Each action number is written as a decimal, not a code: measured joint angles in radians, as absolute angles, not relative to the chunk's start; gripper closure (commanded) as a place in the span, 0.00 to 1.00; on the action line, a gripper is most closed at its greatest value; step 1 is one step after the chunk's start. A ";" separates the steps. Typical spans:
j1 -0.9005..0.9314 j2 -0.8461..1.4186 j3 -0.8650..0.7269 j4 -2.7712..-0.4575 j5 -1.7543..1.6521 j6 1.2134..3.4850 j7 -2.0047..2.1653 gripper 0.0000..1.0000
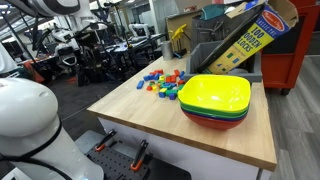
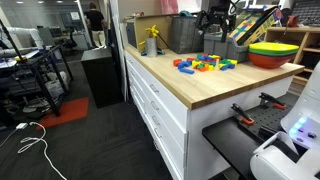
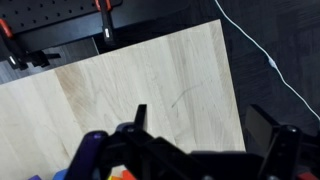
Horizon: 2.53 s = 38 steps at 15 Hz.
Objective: Lift a blue block next to the orange block and pile it on top of the other piled blocks
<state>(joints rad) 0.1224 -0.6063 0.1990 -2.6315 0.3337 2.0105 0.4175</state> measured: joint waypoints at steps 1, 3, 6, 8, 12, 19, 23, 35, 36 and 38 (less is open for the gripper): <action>0.122 -0.606 0.199 -2.631 0.334 2.011 0.418 0.00; 0.122 -0.606 0.199 -2.631 0.334 2.011 0.418 0.00; 0.122 -0.606 0.199 -2.631 0.334 2.011 0.418 0.00; 0.122 -0.606 0.199 -2.631 0.334 2.011 0.418 0.00; 0.120 -0.602 0.199 -2.631 0.328 2.012 0.418 0.00; 0.090 -0.446 0.199 -2.580 0.308 2.161 0.417 0.00; 0.085 -0.319 0.199 -2.501 0.254 2.213 0.417 0.00; 0.096 -0.040 0.198 -2.243 0.127 2.235 0.431 0.00; 0.099 -0.021 0.198 -2.223 0.122 2.236 0.443 0.00; 0.108 0.015 0.197 -2.187 0.118 2.236 0.467 0.00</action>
<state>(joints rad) 0.1077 0.0149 0.1974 -2.1865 0.1179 2.2364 0.4674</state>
